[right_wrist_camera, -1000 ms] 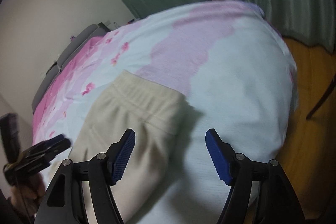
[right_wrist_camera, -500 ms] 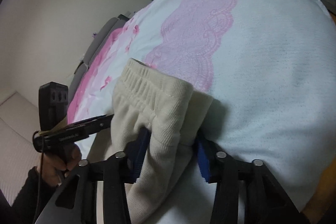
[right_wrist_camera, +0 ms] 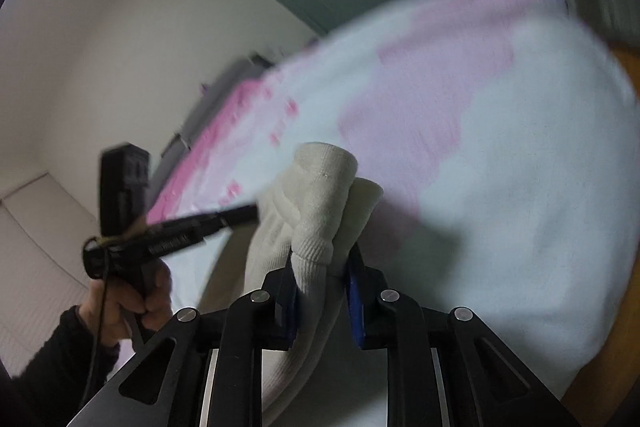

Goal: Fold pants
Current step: 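Lift the cuff with the right tool and lay it over the folded pants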

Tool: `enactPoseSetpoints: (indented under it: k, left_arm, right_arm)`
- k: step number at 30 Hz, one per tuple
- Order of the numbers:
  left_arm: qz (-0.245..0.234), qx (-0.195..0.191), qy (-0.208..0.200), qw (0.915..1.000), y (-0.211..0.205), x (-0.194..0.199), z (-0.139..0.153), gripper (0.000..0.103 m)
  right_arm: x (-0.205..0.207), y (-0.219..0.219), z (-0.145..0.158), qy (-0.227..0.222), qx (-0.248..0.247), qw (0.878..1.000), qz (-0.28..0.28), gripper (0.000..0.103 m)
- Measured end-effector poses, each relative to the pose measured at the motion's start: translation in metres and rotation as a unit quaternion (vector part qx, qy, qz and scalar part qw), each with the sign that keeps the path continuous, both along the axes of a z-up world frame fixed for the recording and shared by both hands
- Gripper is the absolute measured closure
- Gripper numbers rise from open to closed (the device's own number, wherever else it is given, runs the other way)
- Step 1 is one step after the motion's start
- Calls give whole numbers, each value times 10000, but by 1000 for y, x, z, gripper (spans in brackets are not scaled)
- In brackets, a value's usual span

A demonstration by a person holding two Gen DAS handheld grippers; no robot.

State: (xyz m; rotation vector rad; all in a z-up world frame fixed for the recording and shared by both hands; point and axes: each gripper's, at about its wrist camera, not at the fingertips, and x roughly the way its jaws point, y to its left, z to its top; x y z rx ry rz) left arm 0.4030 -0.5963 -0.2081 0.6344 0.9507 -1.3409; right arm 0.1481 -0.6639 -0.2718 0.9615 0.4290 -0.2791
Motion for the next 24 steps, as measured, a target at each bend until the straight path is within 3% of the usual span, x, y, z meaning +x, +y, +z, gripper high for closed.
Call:
enactPoseSetpoints:
  k: [3, 6, 7, 8, 9, 10, 11, 12, 17, 19, 21, 24]
  left_arm:
    - [74, -79, 208, 9997, 3, 2, -6, 97]
    - [135, -153, 75, 9998, 8, -5, 0, 96]
    - [159, -167, 16, 9997, 11, -7, 3, 93]
    - [185, -181, -37, 9997, 16, -9, 7, 90]
    - [195, -206, -84, 9996, 19, -11, 8, 80]
    - [226, -204, -147, 9994, 22, -12, 10, 63]
    - [290, -203, -245, 9991, 25, -14, 11, 53]
    - [389, -230, -353, 9984, 29, -16, 12, 41]
    - [811, -327, -409, 9953, 53, -17, 11, 39]
    - [1009, -357, -518, 9929, 66, -19, 11, 39]
    - [1229, -370, -700, 9892, 81, -22, 12, 39]
    - [1629, -366, -936, 9815, 110, -26, 19, 39]
  right_arm:
    - [-3, -3, -20, 184, 318, 9993, 91, 73]
    - [-7, -2, -17, 219, 291, 9993, 21, 64]
    - [-8, -1, -14, 234, 225, 9995, -4, 60]
    - [-8, -1, -10, 247, 150, 9996, -44, 47]
    - [-8, -5, -9, 210, 73, 9997, -107, 32]
    - [-10, -6, -6, 178, 5, 9996, -206, 27]
    - [-9, -10, -7, 186, -8, 9995, -273, 21]
    - [-9, -14, -9, 177, 66, 9994, -304, 21]
    - [14, -28, -27, -20, 551, 9983, 165, 24]
    - [24, -28, -26, -108, 498, 9979, 388, 40]
    - [37, -25, -26, 3, 485, 9974, 539, 67]
    - [35, -19, -16, 49, 318, 9985, 453, 73]
